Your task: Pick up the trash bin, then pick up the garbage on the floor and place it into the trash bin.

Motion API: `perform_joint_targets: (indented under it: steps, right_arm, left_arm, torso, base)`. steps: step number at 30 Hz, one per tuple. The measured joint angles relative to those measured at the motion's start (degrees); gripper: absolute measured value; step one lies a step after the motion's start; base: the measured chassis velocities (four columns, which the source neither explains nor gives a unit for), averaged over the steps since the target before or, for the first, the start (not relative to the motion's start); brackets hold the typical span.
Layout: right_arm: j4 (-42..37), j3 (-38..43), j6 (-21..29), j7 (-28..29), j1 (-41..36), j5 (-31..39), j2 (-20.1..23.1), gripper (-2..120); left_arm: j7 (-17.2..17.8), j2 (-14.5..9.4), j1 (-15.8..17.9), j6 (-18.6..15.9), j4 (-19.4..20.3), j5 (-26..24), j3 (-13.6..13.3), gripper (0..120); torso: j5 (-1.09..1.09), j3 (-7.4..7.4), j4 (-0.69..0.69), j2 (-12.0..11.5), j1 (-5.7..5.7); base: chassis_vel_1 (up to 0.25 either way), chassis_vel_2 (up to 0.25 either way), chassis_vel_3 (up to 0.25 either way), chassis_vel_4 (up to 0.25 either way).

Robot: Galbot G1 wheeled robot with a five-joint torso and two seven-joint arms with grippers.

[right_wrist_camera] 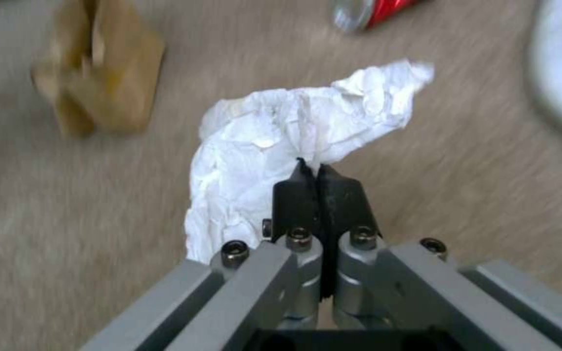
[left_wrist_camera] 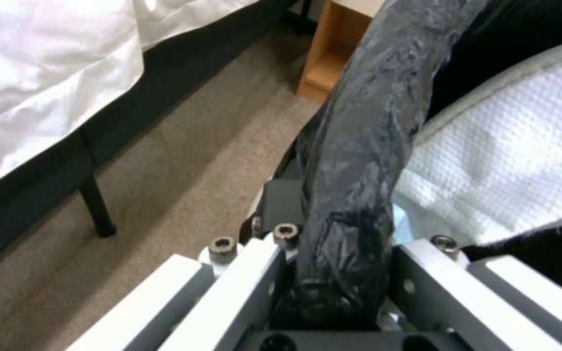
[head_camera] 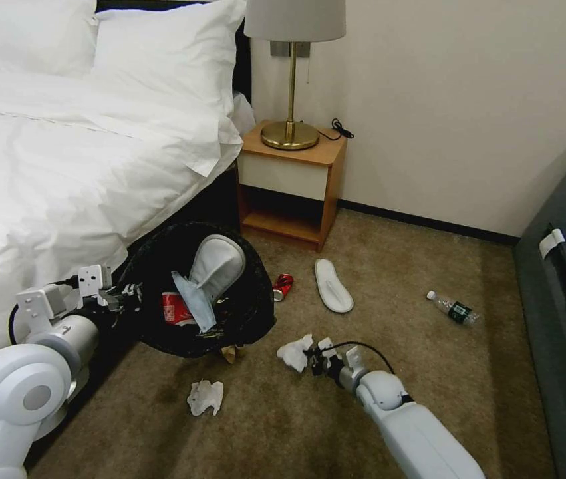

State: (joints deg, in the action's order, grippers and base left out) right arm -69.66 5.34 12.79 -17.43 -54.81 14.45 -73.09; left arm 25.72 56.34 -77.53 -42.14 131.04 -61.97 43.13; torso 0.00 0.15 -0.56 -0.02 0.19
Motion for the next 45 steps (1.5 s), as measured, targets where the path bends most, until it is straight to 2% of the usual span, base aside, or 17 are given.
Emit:
perform_joint_targets:
  steps: [7, 15, 19, 24, 30, 39, 44, 45]
  right_arm:
    - [-5.9, 1.9, 0.9, 1.1, -0.7, 2.9, 2.6, 0]
    - [-17.0, 5.8, 3.0, 3.6, 0.2, 11.2, 9.5, 0]
    - [-24.9, 7.9, 4.7, 4.6, 1.3, 15.5, 14.0, 0]
    - [-29.7, 9.1, 5.7, 5.0, 2.7, 18.3, 16.0, 0]
    - [-36.4, 8.6, 7.9, 4.9, 6.2, 22.8, 18.4, 0]
    - [-43.2, 5.7, 9.4, -1.0, 7.6, 23.3, 22.5, 0]
    - [-47.1, 3.8, 10.0, -4.0, 8.1, 23.9, 24.5, 0]
    - [-48.2, 2.5, 10.1, -5.5, 9.1, 23.8, 25.2, 0]
  left_arm:
    - [0.0, 0.0, 0.1, 0.0, -0.6, -0.1, 0.0, 2]
    - [0.7, 0.1, 0.0, 0.0, -2.4, -2.4, -0.5, 2]
    - [1.2, -1.0, 0.1, 0.0, -3.9, -4.6, -1.0, 2]
    - [1.6, -2.1, 0.5, 0.0, -5.2, -5.6, -1.4, 2]
    - [3.1, -3.3, 1.3, 0.0, -6.4, -9.2, -2.6, 2]
    - [3.3, -4.5, 2.0, 0.0, -7.6, -9.2, -4.5, 2]
    - [3.5, -5.0, 3.5, 0.0, -8.6, -8.6, -7.0, 2]
    - [3.8, -5.0, 4.6, 0.0, -9.0, -8.5, -8.4, 2]
  torso:
    - [0.01, 0.00, -0.01, 0.0, 0.00]
    - [0.00, -0.01, -0.01, 0.0, -0.01]
    - [0.00, -0.01, 0.00, 0.0, -0.01]
    - [0.00, -0.01, -0.01, 0.0, -0.01]
    - [-0.01, 0.00, -0.01, 0.0, -0.01]
    - [-0.01, -0.01, -0.01, 0.0, -0.01]
    - [0.00, -0.01, 0.00, 0.0, -0.01]
    - [-0.01, 0.00, -0.01, 0.0, -0.01]
  base:
    - [0.000, 0.000, 0.000, 0.000]
    - [0.000, 0.000, 0.000, 0.000]
    - [0.000, 0.000, 0.000, 0.000]
    - [0.000, 0.000, 0.000, 0.000]
    - [0.000, 0.000, 0.000, 0.000]
    - [0.000, 0.000, 0.000, 0.000]
    - [0.000, 0.000, 0.000, 0.000]
    - [0.000, 0.000, 0.000, 0.000]
